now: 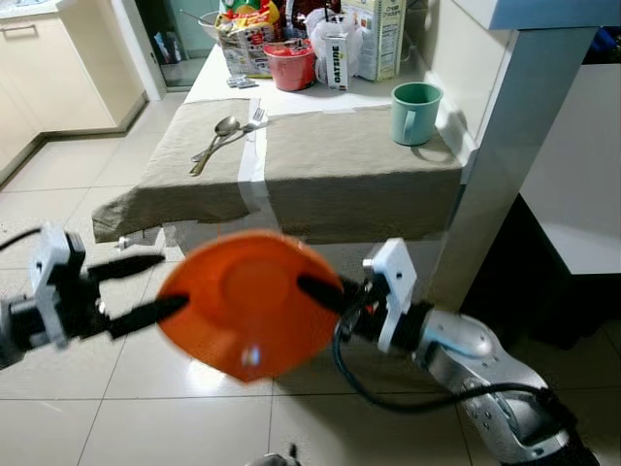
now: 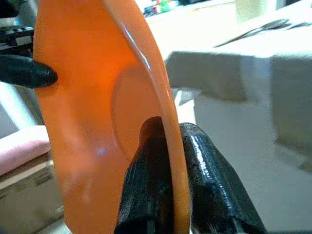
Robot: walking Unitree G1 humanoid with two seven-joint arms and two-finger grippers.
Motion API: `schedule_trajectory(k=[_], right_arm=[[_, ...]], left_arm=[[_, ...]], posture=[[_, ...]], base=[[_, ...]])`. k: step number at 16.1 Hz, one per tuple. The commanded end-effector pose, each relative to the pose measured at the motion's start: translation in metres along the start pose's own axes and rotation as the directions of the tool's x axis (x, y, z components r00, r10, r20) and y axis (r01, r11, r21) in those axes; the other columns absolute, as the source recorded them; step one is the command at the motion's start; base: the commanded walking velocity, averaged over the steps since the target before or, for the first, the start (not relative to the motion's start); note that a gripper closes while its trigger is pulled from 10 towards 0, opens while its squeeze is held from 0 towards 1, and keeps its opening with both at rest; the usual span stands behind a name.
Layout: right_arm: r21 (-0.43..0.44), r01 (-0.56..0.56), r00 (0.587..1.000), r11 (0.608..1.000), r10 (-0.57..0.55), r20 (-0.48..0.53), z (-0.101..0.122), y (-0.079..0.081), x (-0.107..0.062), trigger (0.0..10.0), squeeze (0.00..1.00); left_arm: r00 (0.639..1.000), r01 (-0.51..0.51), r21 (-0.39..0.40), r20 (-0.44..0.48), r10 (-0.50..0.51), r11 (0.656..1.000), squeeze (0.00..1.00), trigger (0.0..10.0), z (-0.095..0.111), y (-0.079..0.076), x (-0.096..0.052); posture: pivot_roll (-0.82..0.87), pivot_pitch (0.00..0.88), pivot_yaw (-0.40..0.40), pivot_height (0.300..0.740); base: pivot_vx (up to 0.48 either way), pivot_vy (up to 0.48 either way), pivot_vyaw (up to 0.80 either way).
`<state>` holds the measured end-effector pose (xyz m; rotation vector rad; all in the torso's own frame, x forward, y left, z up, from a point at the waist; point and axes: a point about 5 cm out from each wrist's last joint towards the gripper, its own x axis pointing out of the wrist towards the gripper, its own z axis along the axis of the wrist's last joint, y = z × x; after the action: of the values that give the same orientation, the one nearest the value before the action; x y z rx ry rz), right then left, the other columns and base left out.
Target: Setting the table
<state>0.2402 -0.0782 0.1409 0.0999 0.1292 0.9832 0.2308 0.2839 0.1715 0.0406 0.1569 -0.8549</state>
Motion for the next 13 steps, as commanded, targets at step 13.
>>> schedule_trajectory(k=[13], right_arm=[[-0.074, 0.143, 0.989, 0.987, -0.138, 0.061, 0.003, -0.026, -0.016, 0.0, 0.0]], left_arm=[[0.319, -0.889, -0.259, 0.241, 0.917, 0.377, 0.0, 10.0, -0.022, 0.059, -0.024]], posture=[[-0.14, 0.028, 0.118, 0.74]], base=[[0.0, 0.0, 0.0]])
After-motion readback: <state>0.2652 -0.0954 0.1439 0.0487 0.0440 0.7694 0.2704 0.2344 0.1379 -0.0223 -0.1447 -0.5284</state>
